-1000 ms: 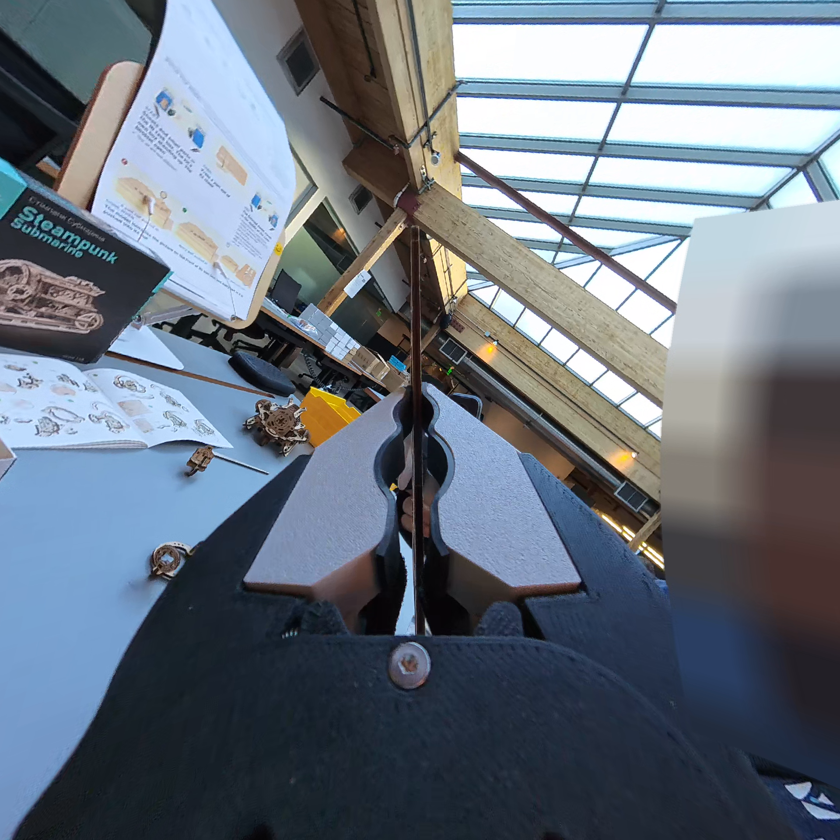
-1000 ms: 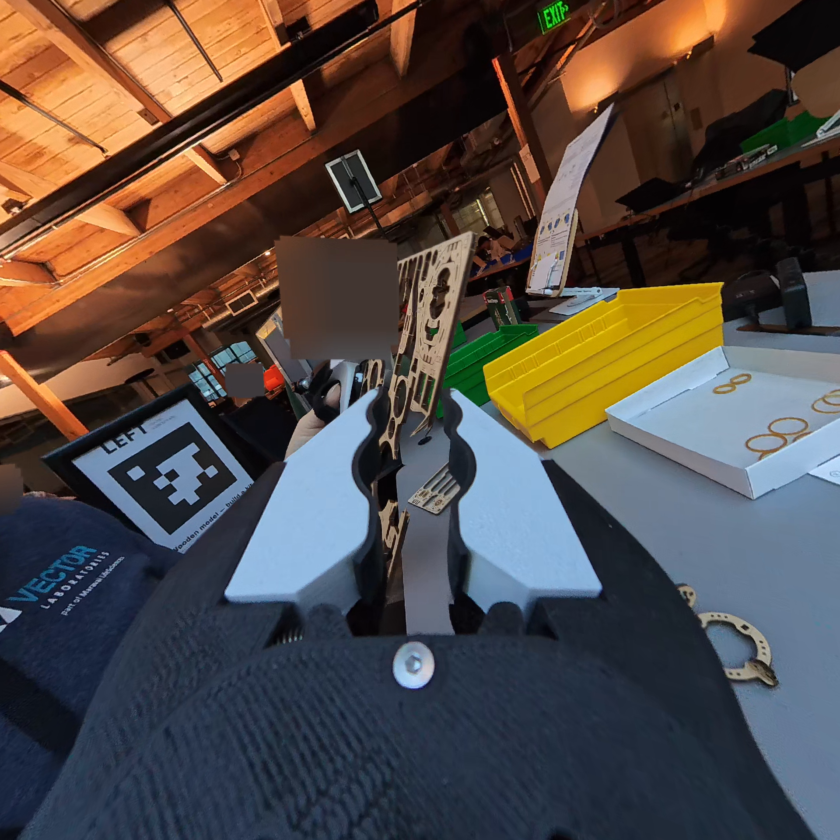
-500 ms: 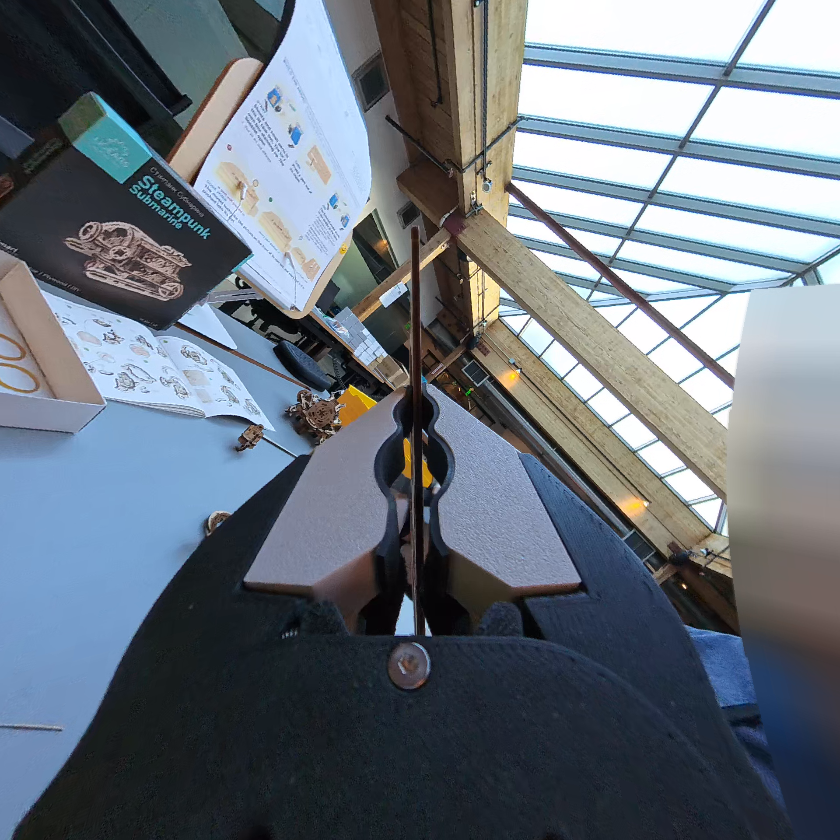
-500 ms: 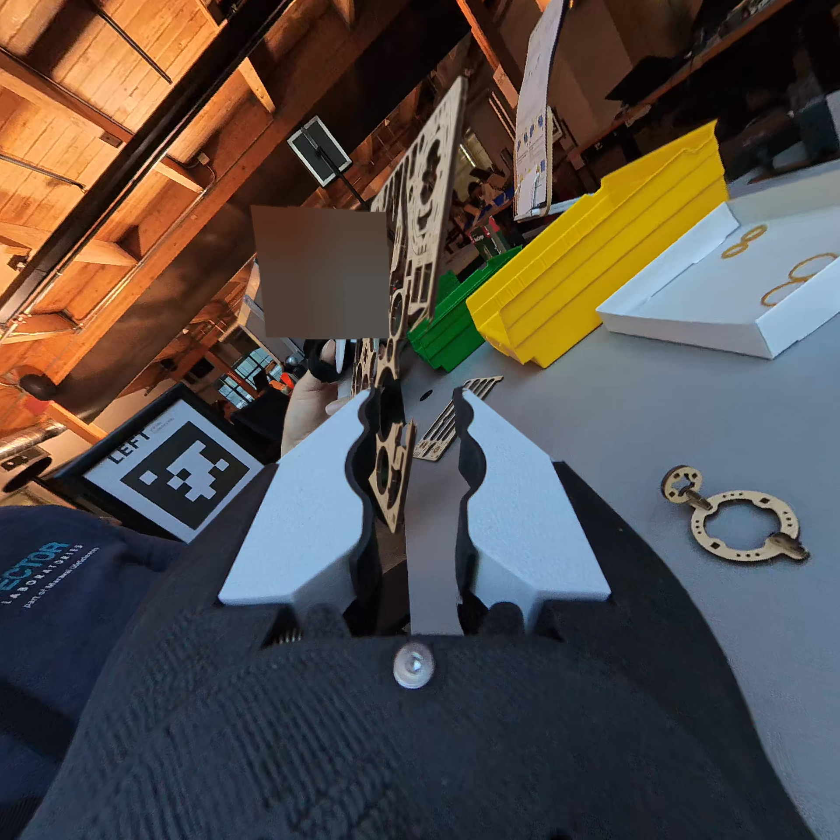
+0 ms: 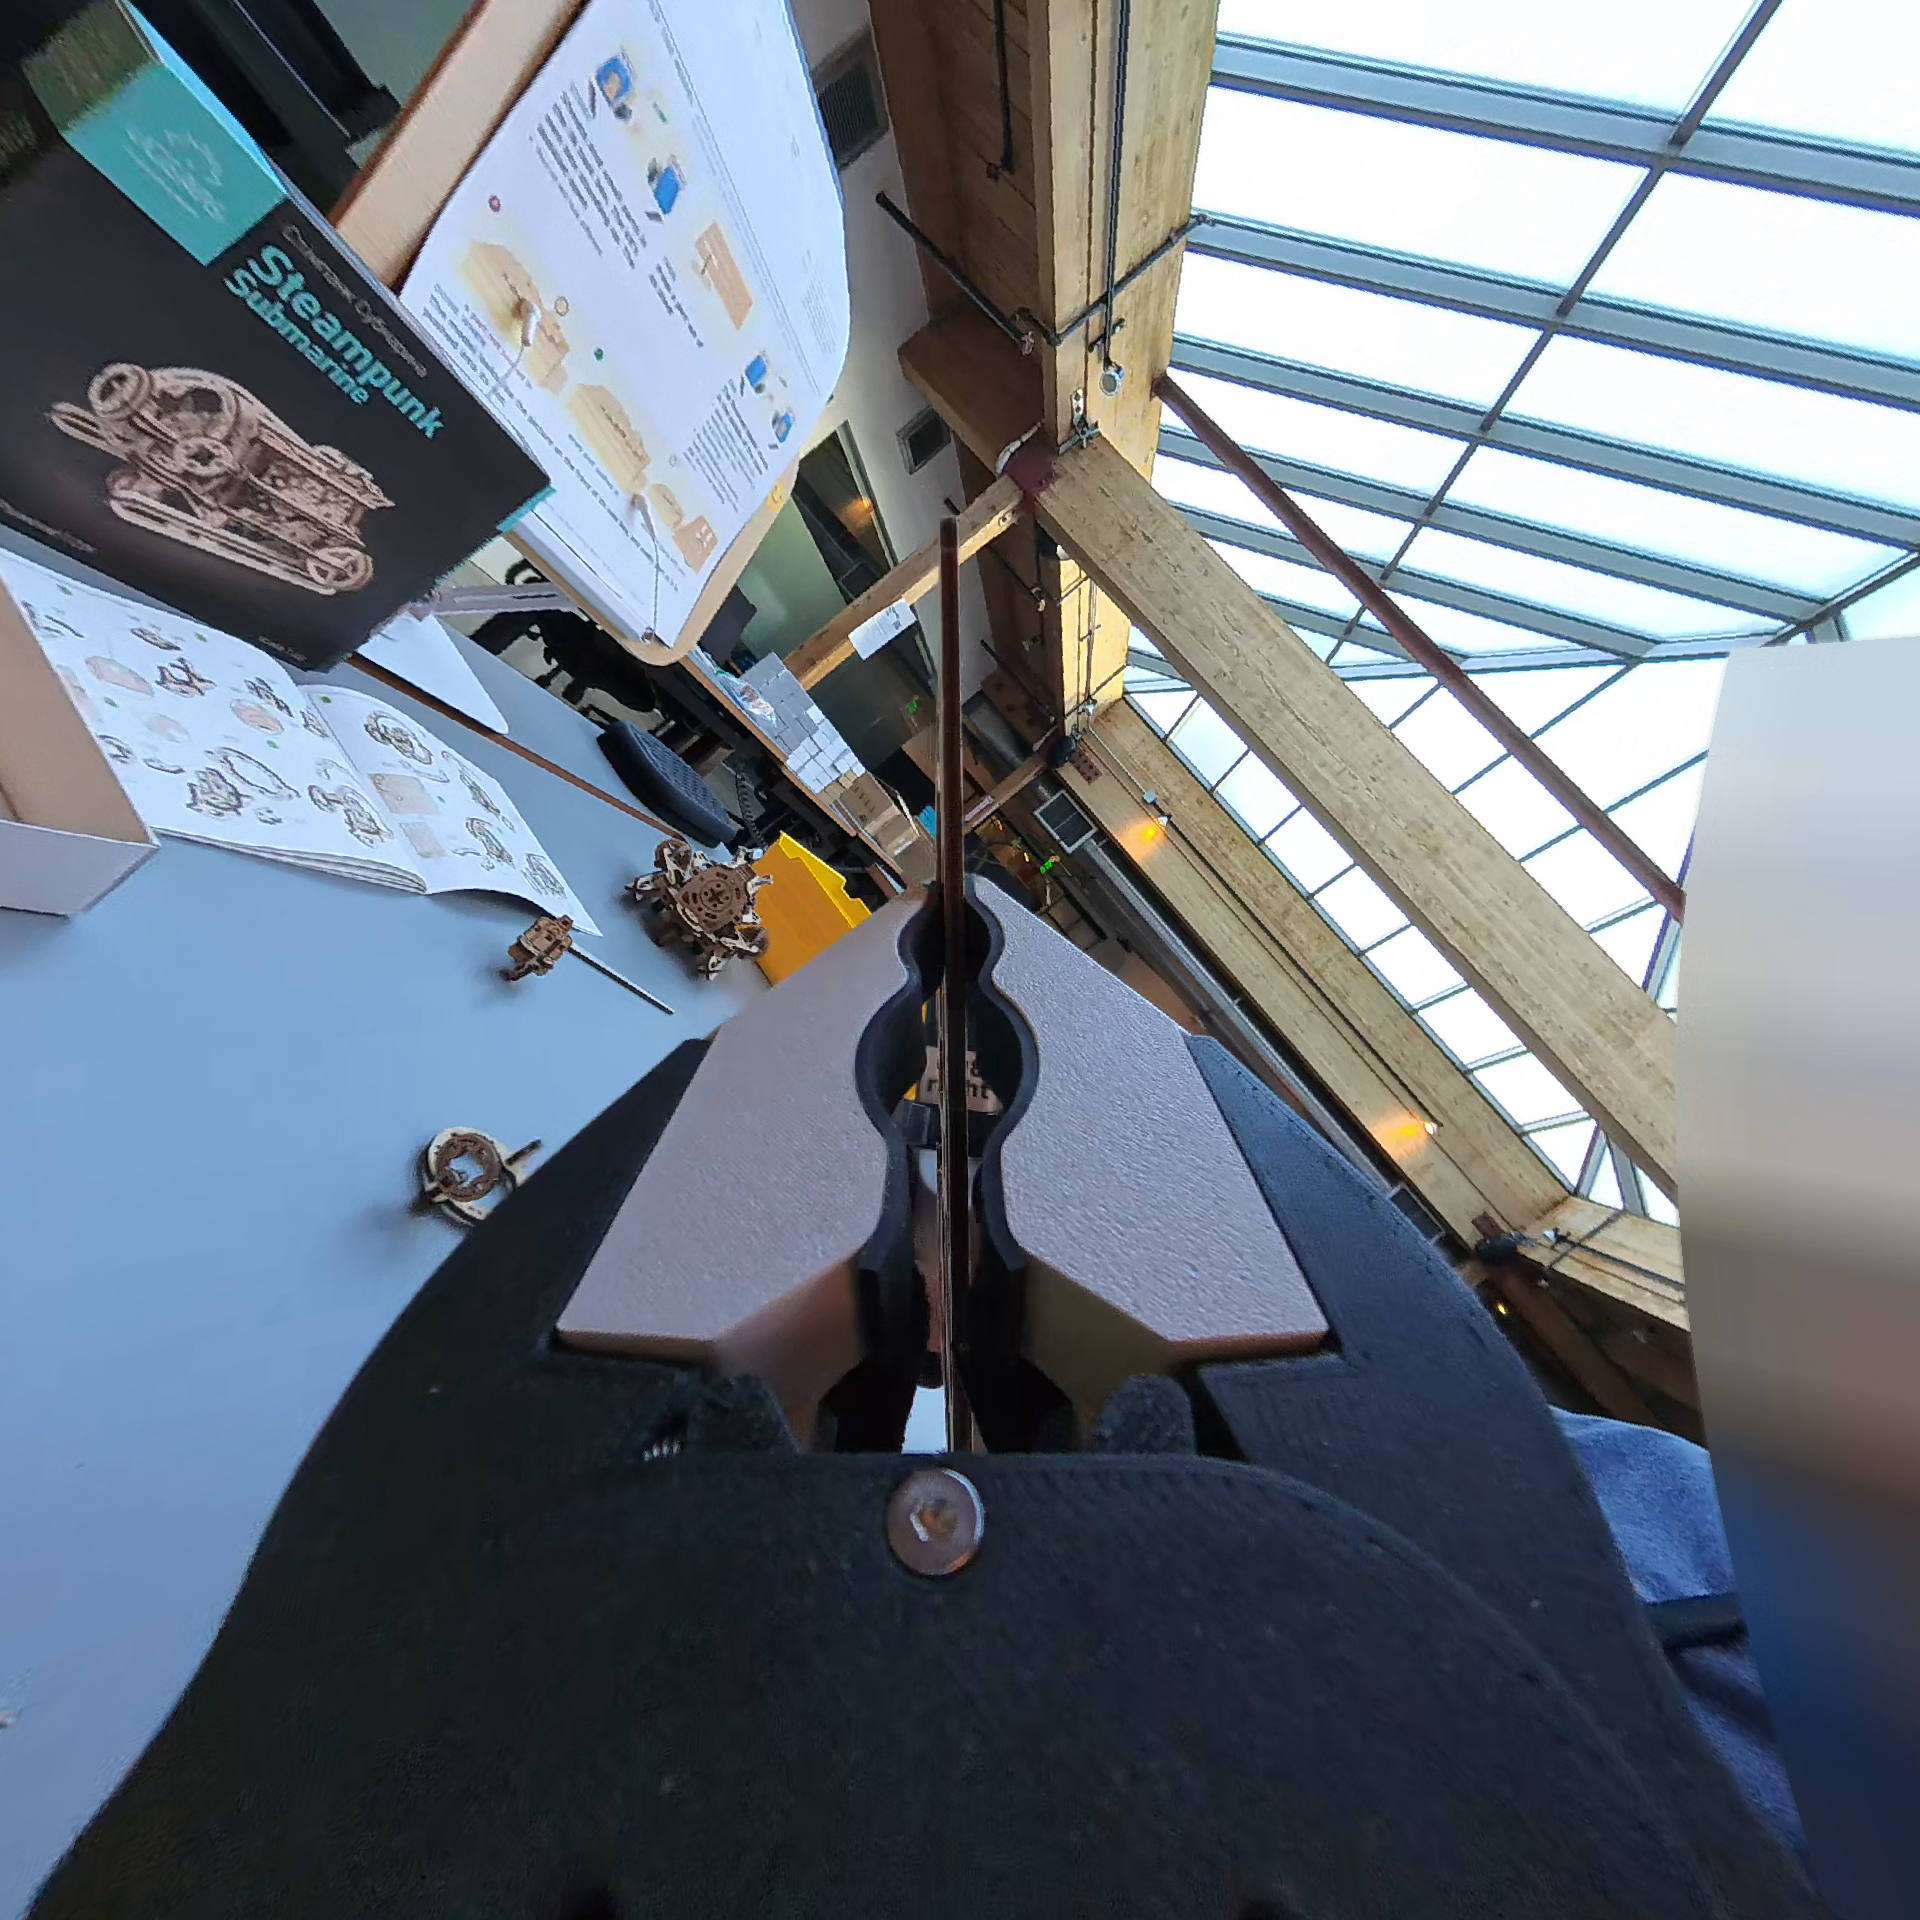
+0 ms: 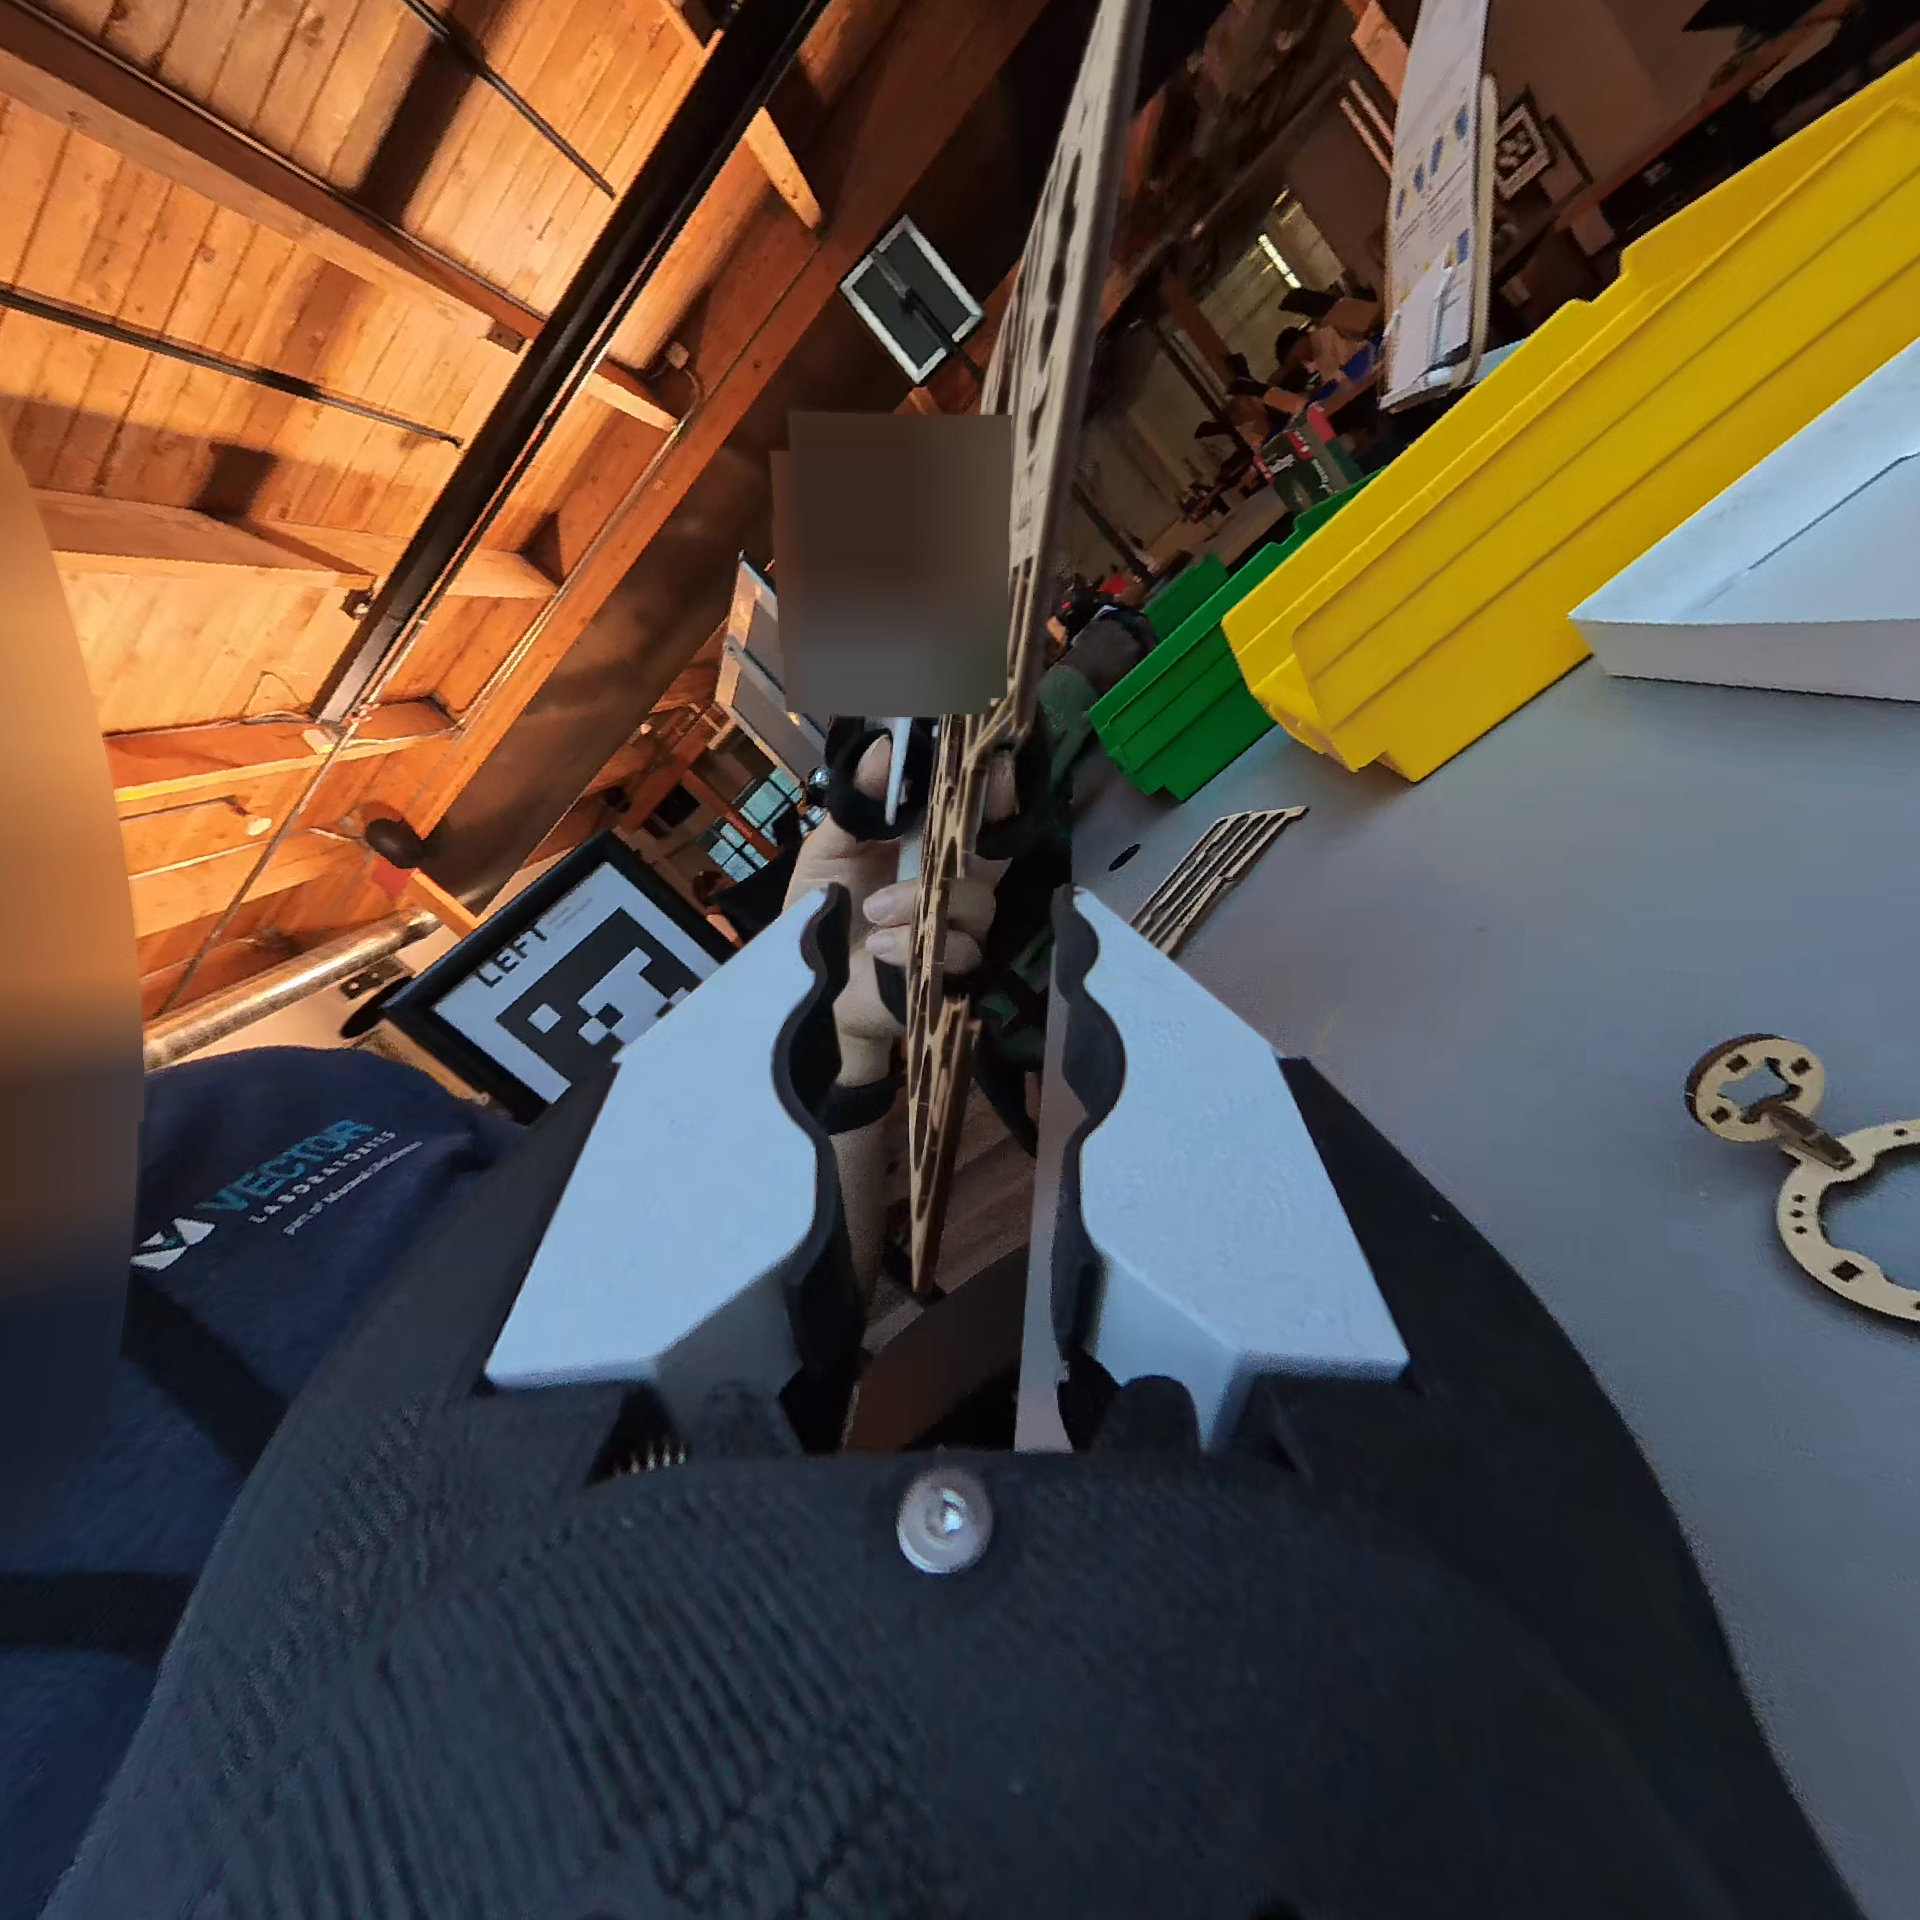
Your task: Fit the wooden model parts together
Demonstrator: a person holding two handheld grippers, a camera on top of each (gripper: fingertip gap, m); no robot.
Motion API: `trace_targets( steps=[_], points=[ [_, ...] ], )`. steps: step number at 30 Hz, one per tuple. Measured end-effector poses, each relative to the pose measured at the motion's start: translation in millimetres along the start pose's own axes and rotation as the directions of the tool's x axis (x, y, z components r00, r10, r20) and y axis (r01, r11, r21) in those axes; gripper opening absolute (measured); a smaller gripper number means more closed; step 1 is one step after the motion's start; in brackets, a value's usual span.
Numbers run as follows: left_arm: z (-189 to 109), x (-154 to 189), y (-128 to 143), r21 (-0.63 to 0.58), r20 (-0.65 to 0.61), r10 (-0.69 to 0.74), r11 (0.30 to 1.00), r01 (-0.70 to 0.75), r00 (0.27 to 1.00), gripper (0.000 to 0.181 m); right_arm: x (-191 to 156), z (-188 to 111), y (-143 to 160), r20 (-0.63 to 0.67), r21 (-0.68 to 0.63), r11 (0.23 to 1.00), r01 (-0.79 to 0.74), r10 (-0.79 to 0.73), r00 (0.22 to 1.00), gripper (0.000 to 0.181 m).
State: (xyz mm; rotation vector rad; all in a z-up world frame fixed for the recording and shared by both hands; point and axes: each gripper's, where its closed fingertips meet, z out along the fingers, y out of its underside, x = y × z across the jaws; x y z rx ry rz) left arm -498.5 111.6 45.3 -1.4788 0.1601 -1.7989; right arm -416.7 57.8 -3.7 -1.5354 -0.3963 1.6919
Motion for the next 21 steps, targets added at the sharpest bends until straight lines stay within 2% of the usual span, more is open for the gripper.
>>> trace_targets(
  steps=[4, 7, 11, 21],
  points=[
    [8, 2, 12, -0.043, -0.007, 0.001, 0.999, -0.001, 1.0, 0.0, -9, 2, 4, 0.077, -0.054, 0.998, -0.014, 0.018, 0.997, 0.027],
    [11, 2, 17, -0.059, -0.004, 0.013, 0.998, -0.013, 1.0, 0.0, -6, 3, 4, 0.055, -0.08, 0.997, -0.021, 0.026, 0.998, 0.022],
    [14, 0, 26, -0.086, -0.006, 0.013, 0.996, -0.013, 1.0, 0.0, -9, 2, 5, 0.084, -0.107, 0.993, -0.046, 0.055, 0.995, 0.002],
    [15, -3, 38, -0.153, -0.01, 0.052, 0.987, -0.053, 0.999, 0.0, 2, -7, 10, 0.065, -0.098, 0.987, -0.127, 0.134, 0.989, 0.0]
  ],
)
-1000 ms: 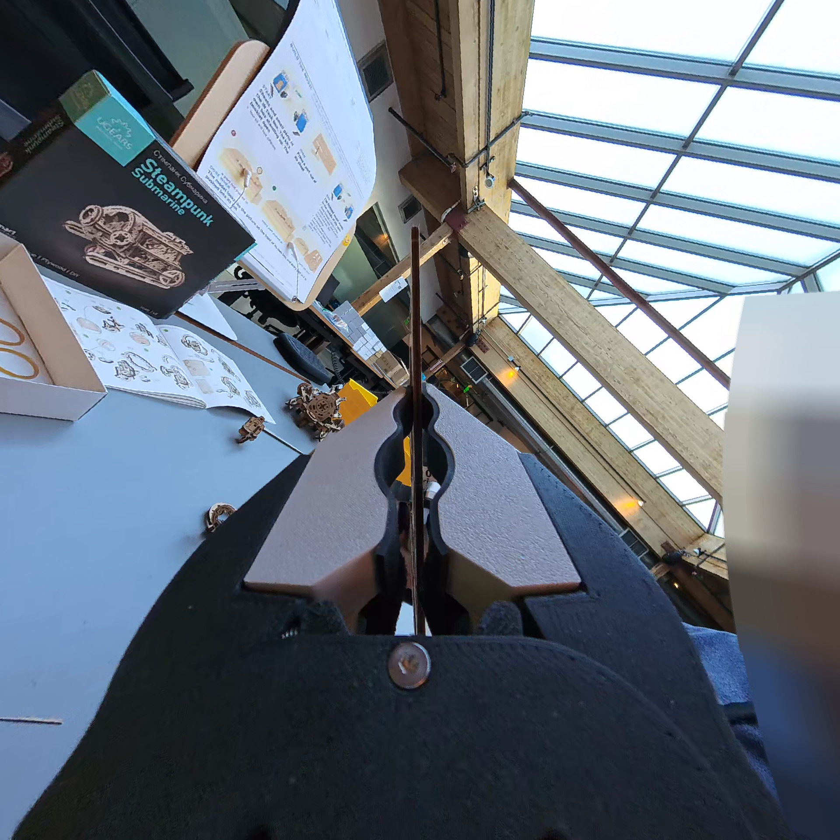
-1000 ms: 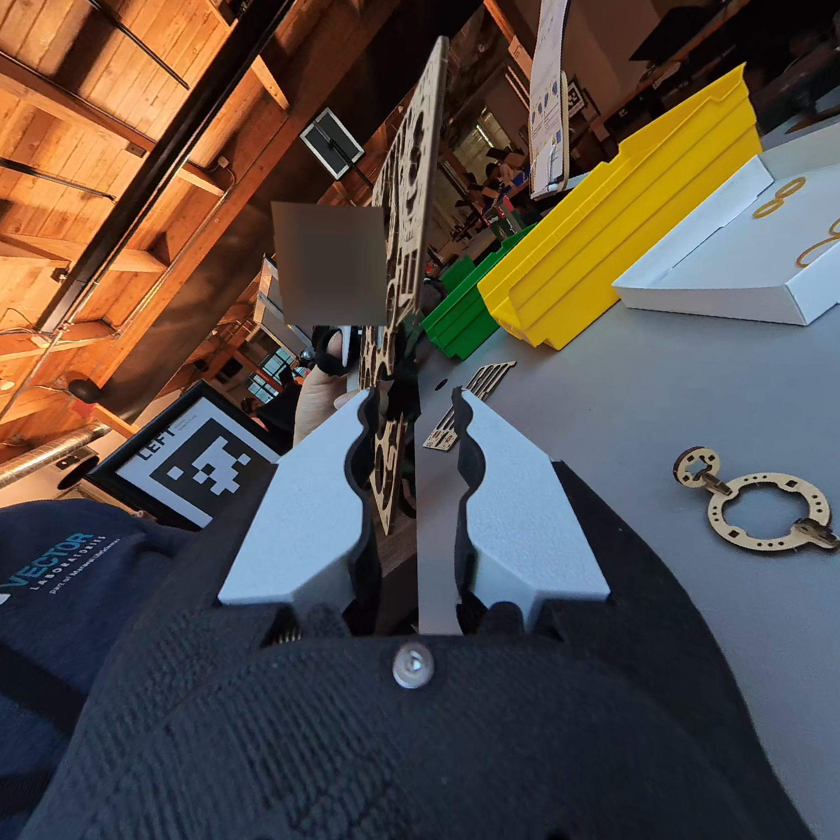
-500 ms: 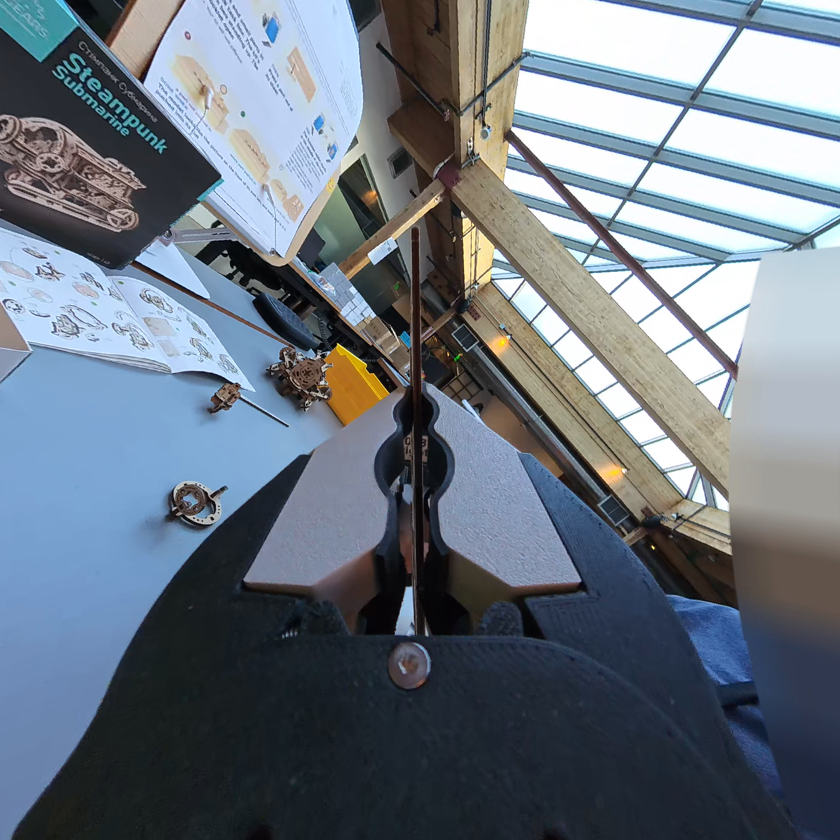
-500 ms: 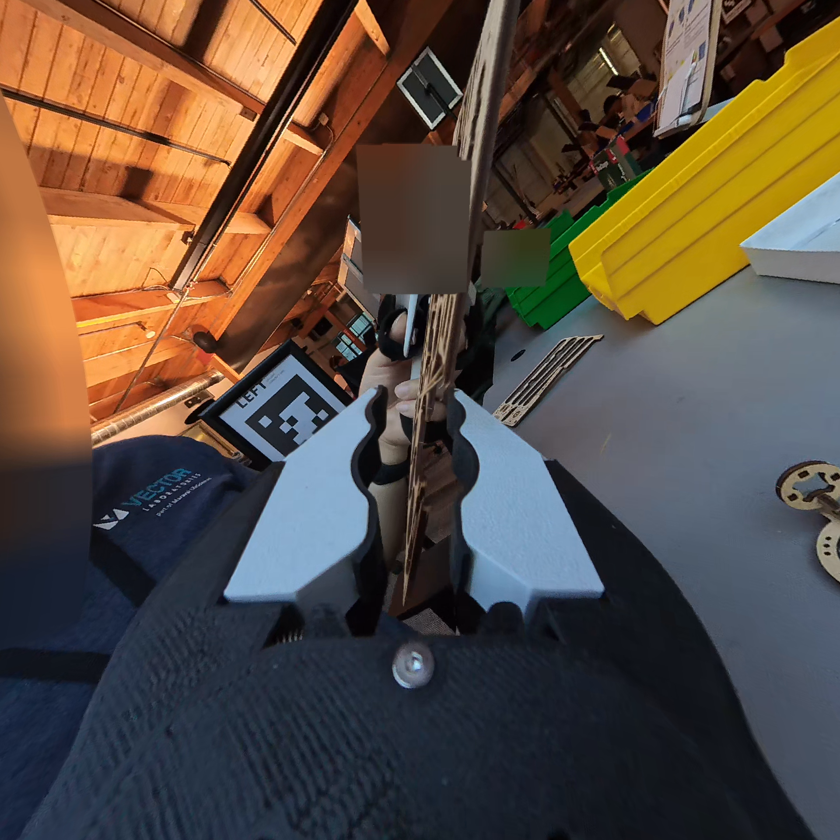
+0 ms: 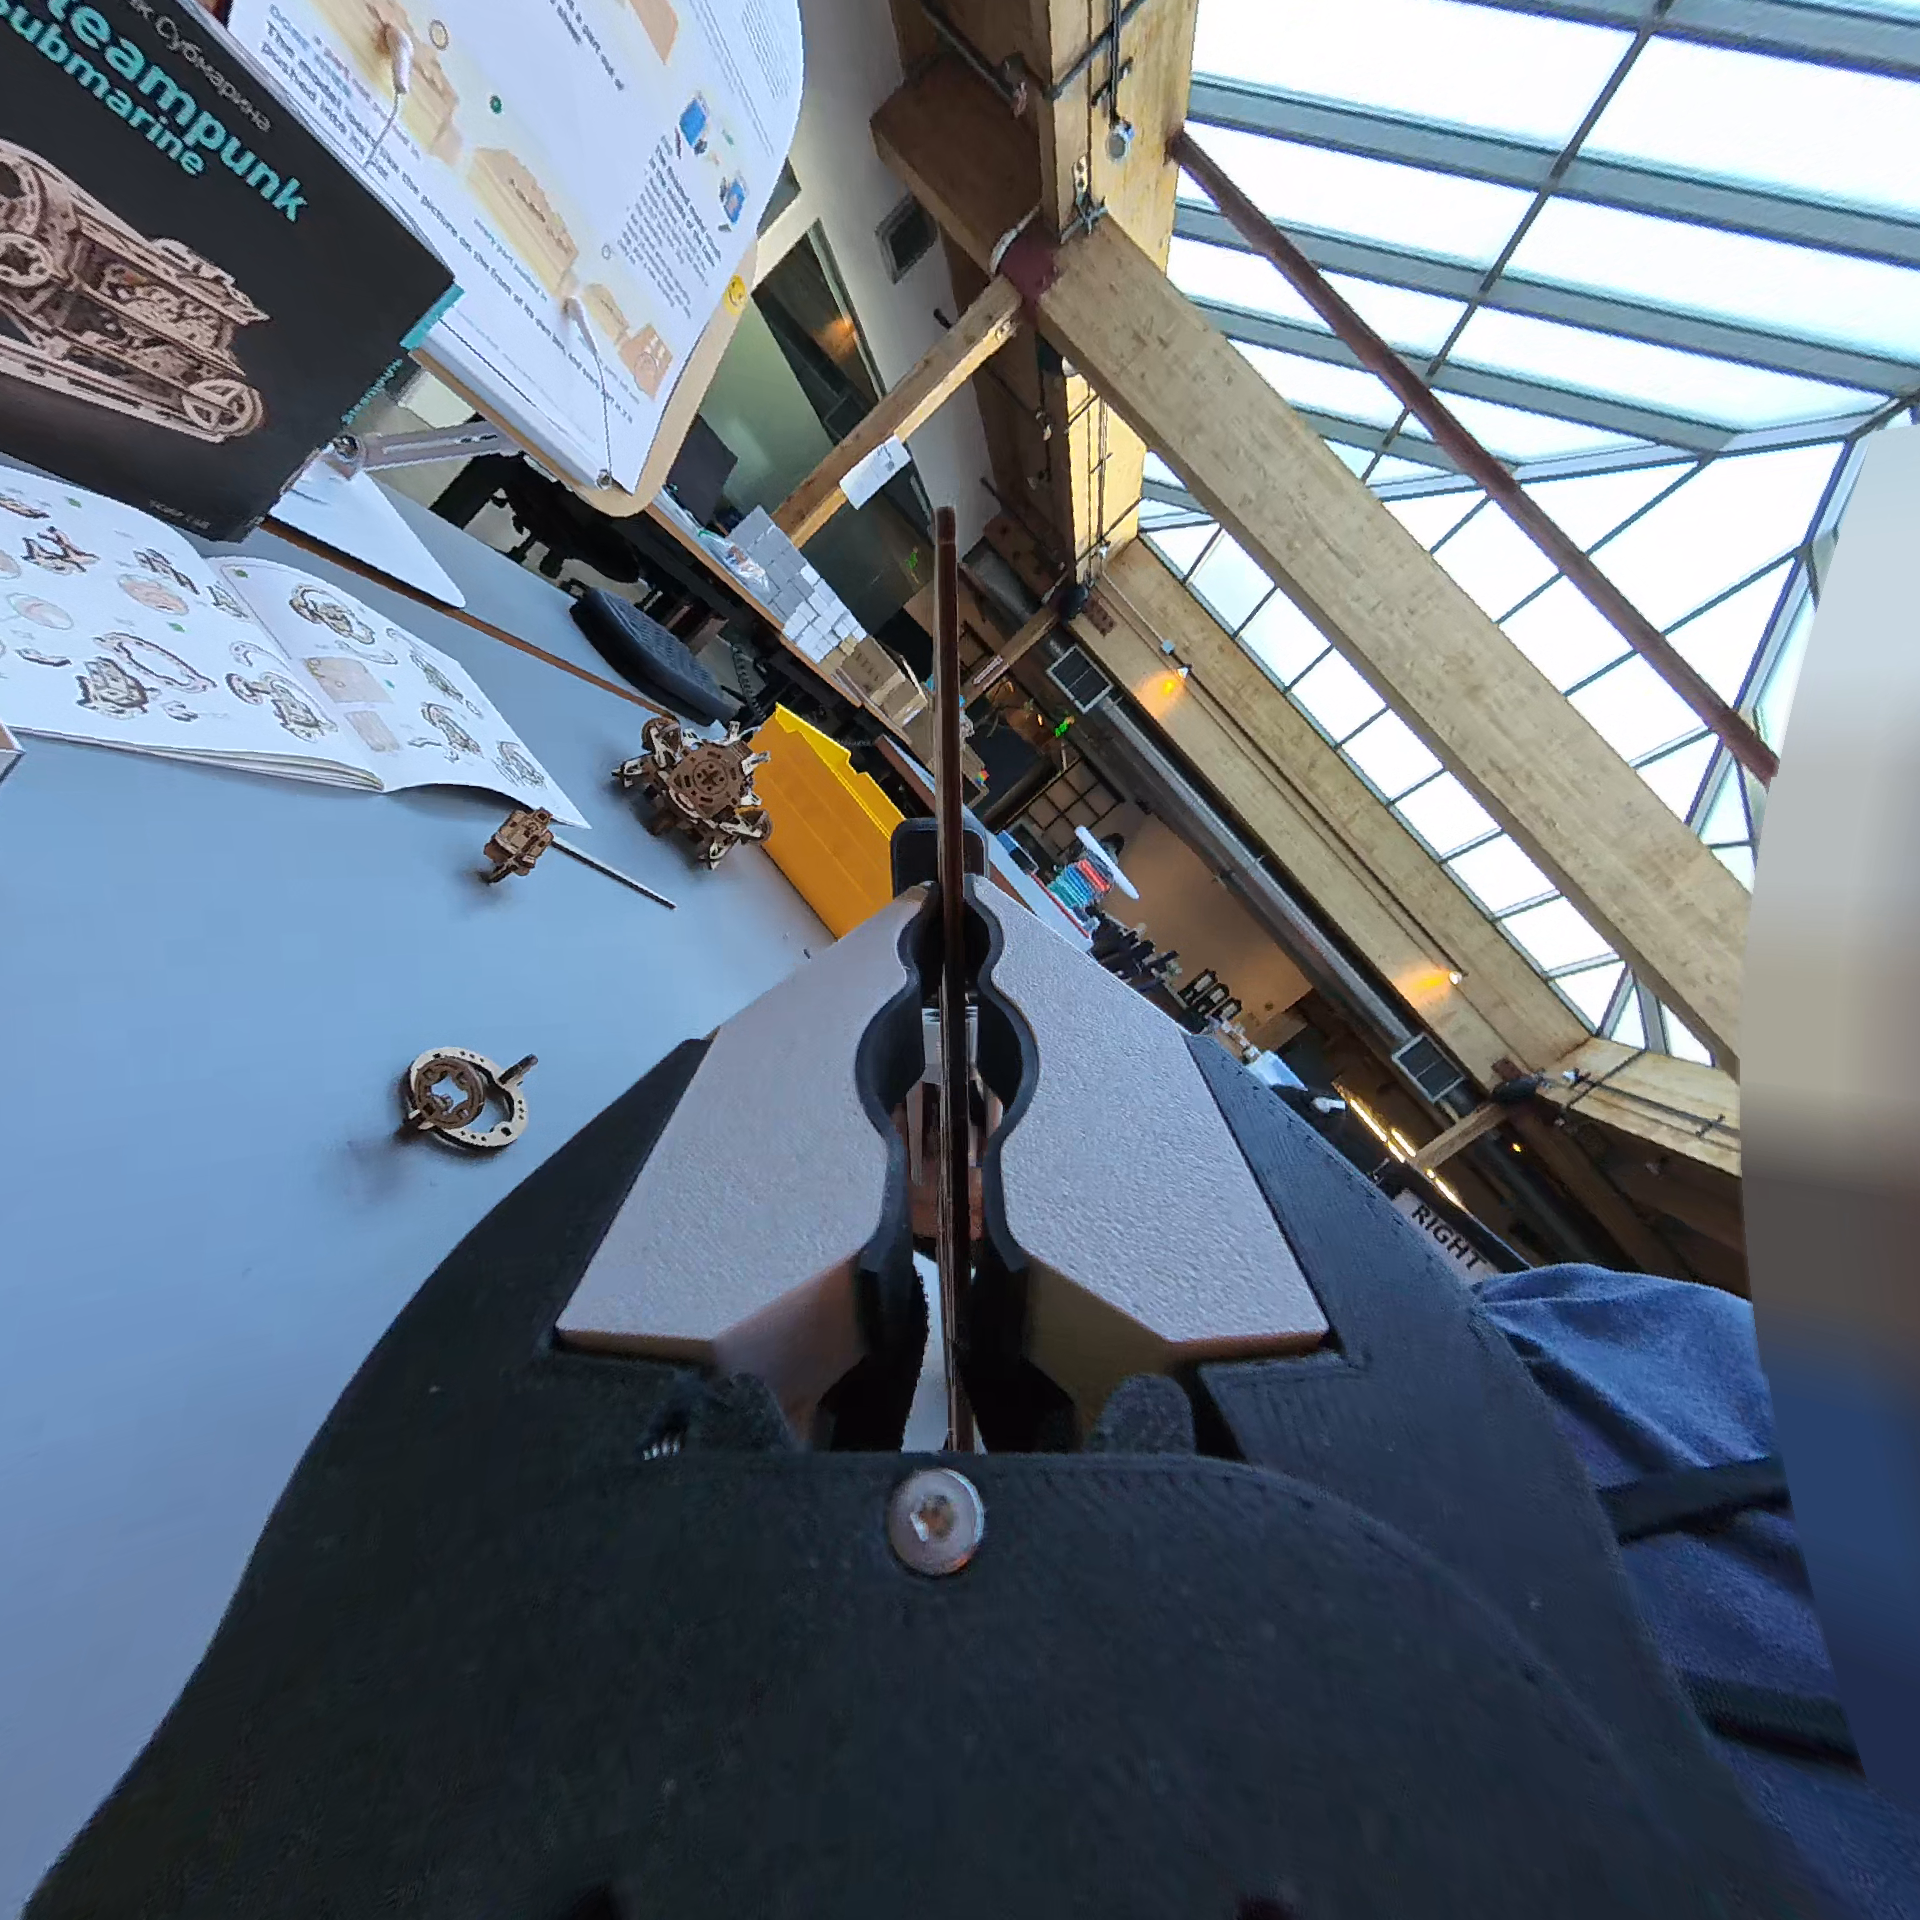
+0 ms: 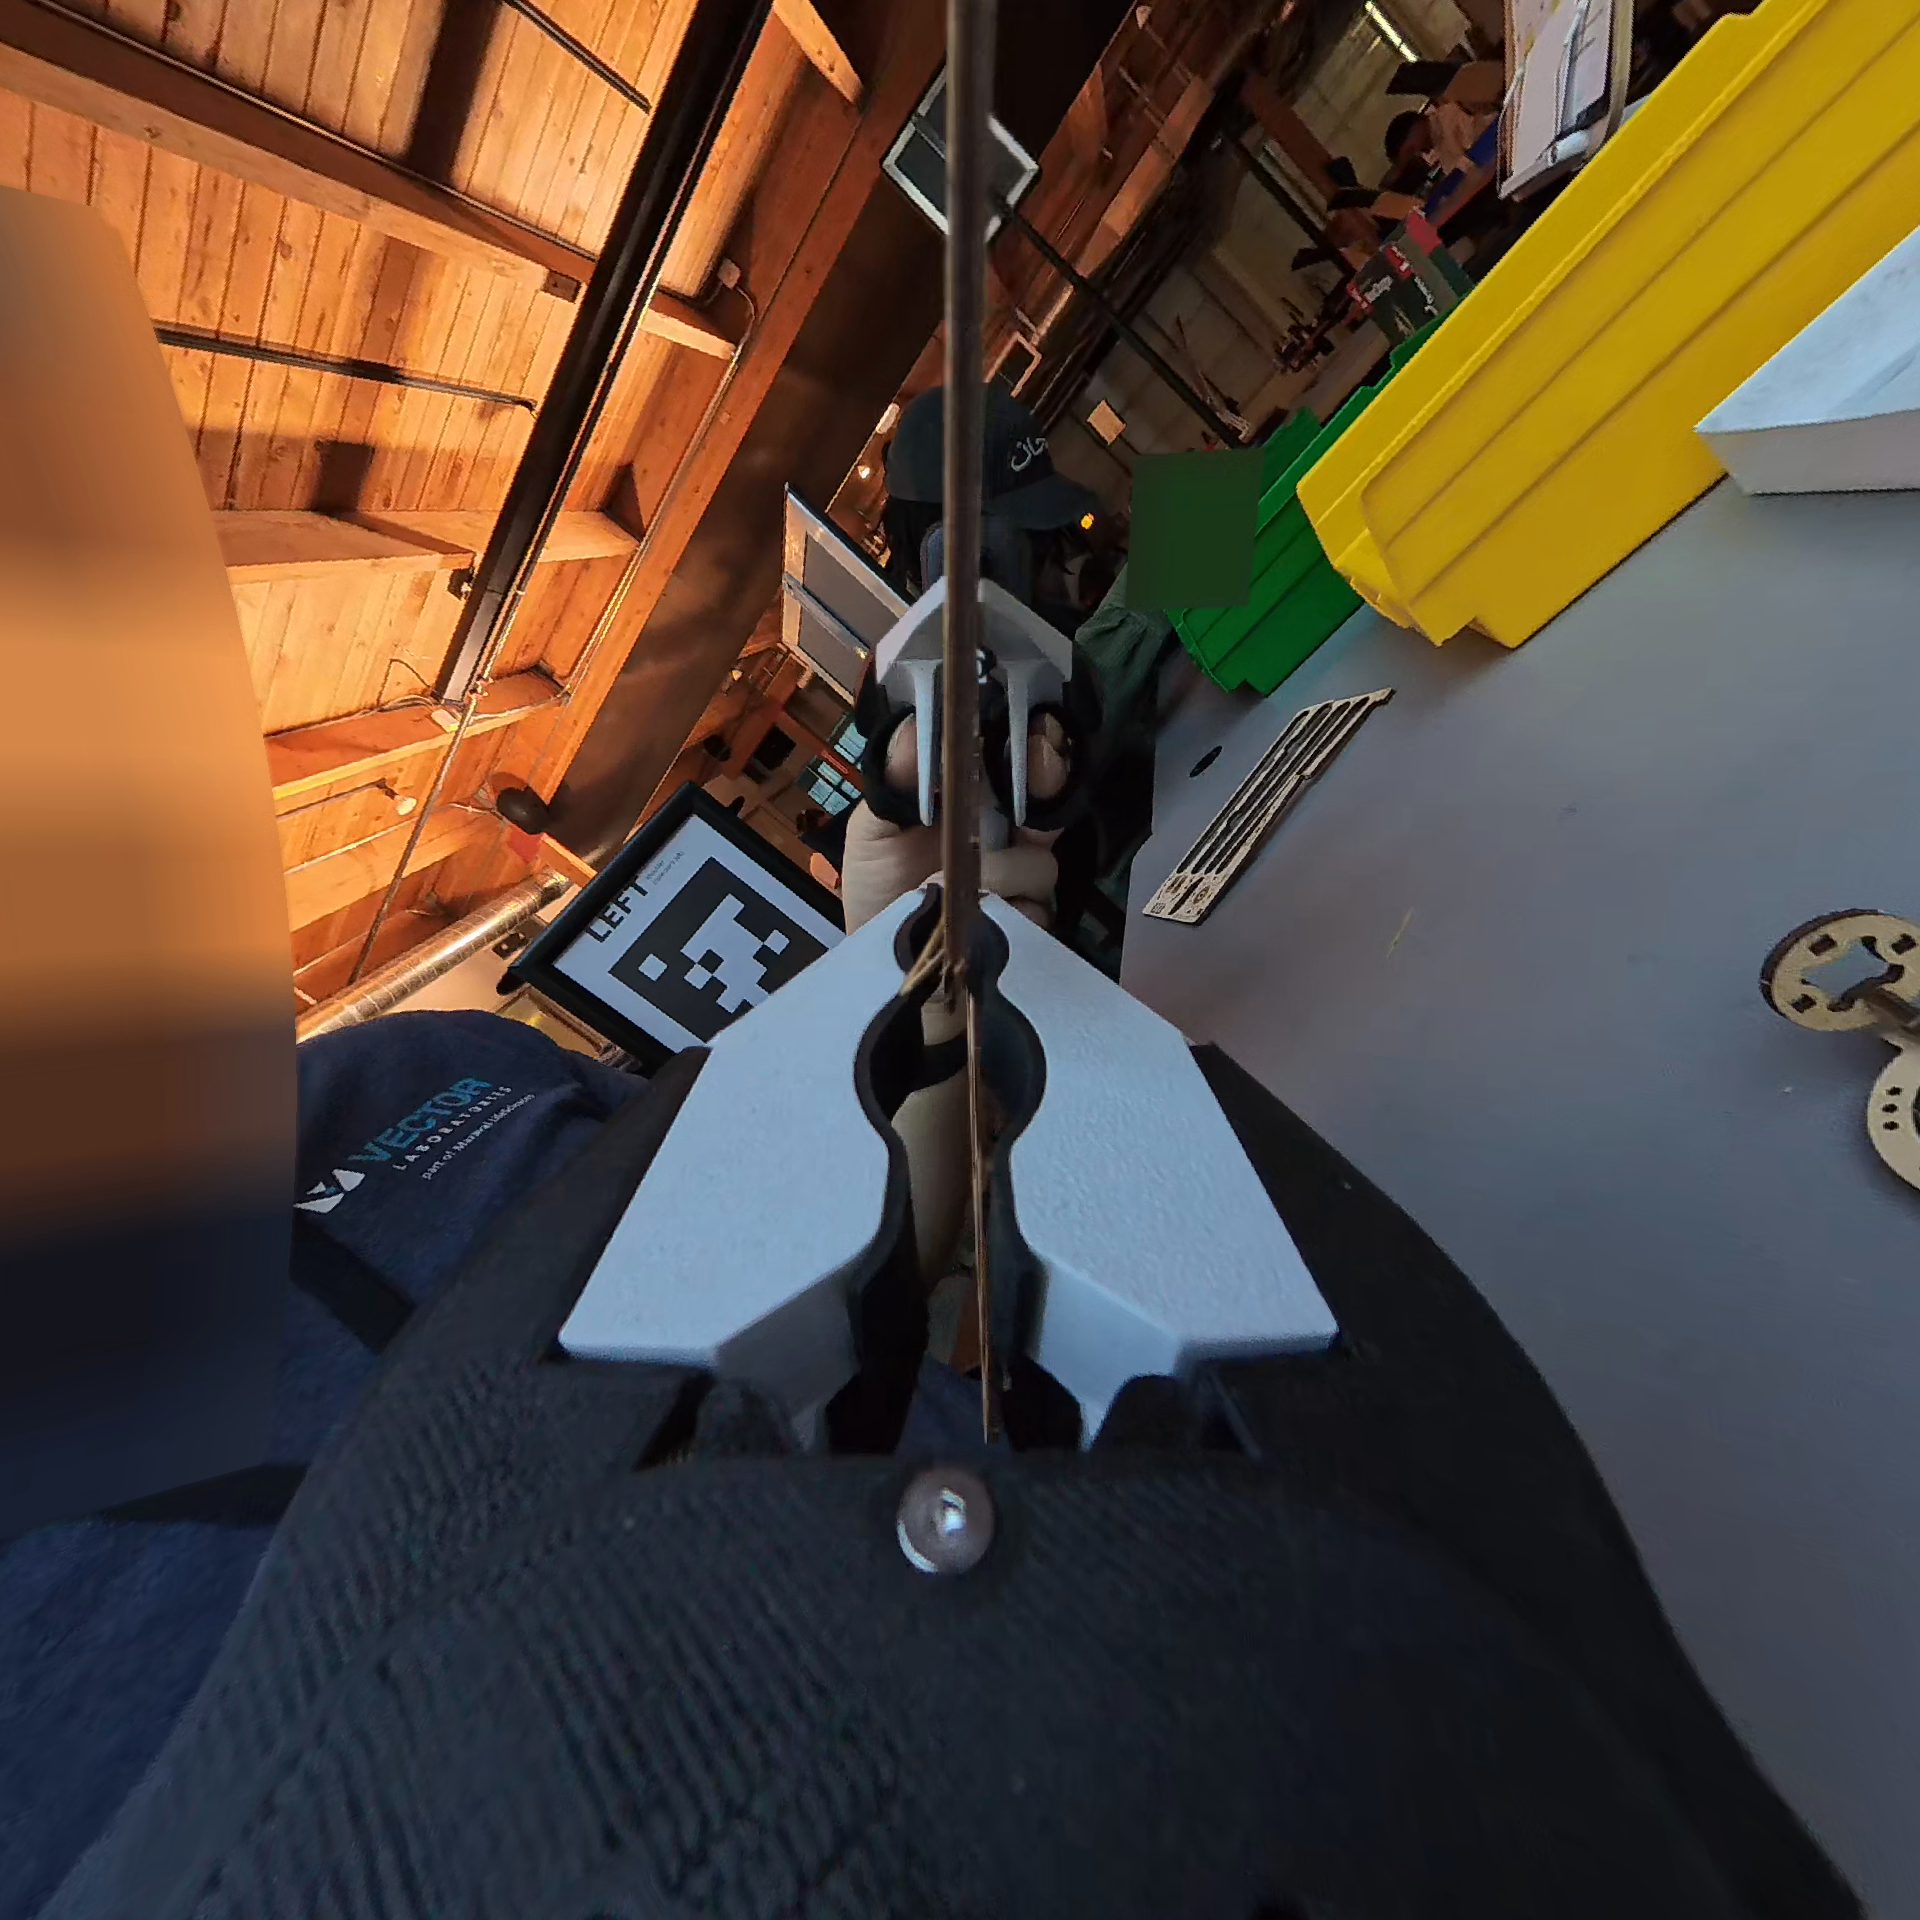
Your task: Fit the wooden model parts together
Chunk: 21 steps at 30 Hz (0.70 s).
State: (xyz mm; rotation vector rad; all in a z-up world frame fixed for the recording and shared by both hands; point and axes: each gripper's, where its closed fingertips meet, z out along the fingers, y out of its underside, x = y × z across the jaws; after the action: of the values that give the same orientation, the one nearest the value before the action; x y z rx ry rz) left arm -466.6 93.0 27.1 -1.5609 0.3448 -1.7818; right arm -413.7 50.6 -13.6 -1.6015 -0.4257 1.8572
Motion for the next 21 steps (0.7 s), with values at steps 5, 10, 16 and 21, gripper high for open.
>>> trace_targets(
  steps=[5, 10, 16, 21],
  points=[
    [1, -2, -2, 0.043, -0.035, -0.08, 0.996, 0.082, 0.996, 0.0, 1, -7, -5, -0.012, 0.047, 0.999, 0.018, -0.018, 1.0, 0.017],
    [-1, -2, -6, 0.087, -0.035, -0.069, 0.994, 0.072, 0.997, 0.0, -1, -26, 1, -0.064, 0.066, 0.989, 0.129, -0.125, 0.99, 0.046],
    [5, 9, -11, 0.149, -0.08, -0.037, 0.988, 0.049, 0.996, 0.0, -2, -22, 24, -0.041, 0.039, 0.994, 0.101, -0.099, 0.994, 0.045],
    [14, 9, -4, 0.131, -0.077, -0.041, 0.99, 0.051, 0.996, 0.0, -15, -11, 28, 0.05, 0.051, 0.996, 0.07, -0.072, 0.996, 0.006]
  ],
)
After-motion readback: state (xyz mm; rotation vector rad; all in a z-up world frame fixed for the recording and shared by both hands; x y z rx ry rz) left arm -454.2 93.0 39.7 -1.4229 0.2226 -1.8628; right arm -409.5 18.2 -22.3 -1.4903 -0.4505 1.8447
